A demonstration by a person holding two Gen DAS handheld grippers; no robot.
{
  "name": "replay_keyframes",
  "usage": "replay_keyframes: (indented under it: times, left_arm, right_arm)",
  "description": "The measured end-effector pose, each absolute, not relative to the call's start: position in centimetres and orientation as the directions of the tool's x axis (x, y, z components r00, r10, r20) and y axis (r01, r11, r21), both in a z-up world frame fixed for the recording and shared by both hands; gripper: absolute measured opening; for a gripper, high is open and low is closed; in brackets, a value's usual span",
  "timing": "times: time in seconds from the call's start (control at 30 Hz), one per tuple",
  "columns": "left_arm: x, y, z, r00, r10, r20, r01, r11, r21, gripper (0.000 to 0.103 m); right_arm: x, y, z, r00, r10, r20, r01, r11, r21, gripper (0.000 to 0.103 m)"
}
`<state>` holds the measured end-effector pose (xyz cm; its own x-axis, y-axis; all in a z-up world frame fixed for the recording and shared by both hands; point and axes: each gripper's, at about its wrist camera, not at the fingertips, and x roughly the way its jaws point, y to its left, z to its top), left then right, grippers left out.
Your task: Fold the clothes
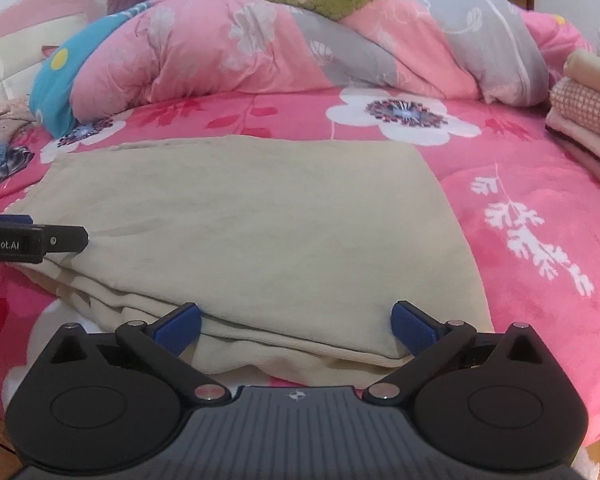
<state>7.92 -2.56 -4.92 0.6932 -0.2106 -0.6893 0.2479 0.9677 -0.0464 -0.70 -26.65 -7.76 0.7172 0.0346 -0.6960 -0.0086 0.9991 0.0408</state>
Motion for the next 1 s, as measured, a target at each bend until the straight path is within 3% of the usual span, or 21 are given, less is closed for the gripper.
replay_keyframes:
  times: [0.6, 0.83, 1.0]
  left_arm:
    - [7.9, -1.6, -3.5, 0.705, -0.236, -0.669, 0.217, 0.970, -0.114, 0.103]
    - [7.1, -2.9, -0.8, 0.751, -0.273, -0.602, 0.272, 0.958, -0.096, 0.103]
    - [8.5, -5.0, -1.9, 0.741, -0.265, -0.617, 0.285, 0.956, -0.069, 0.103]
  right_arm:
    - [-0.1, -26.1, -7.5, 0.681, 0.001, -0.732, 0.012, 1.000, 0.013, 0.103]
    - [-0.2, -26.2, -7.6, 0.691, 0.001, -0.723, 0.005, 1.000, 0.005, 0.103]
    - [-0.5, -26.1, -7.7, 0.705, -0.003, -0.709, 0.002, 1.000, -0.002, 0.103]
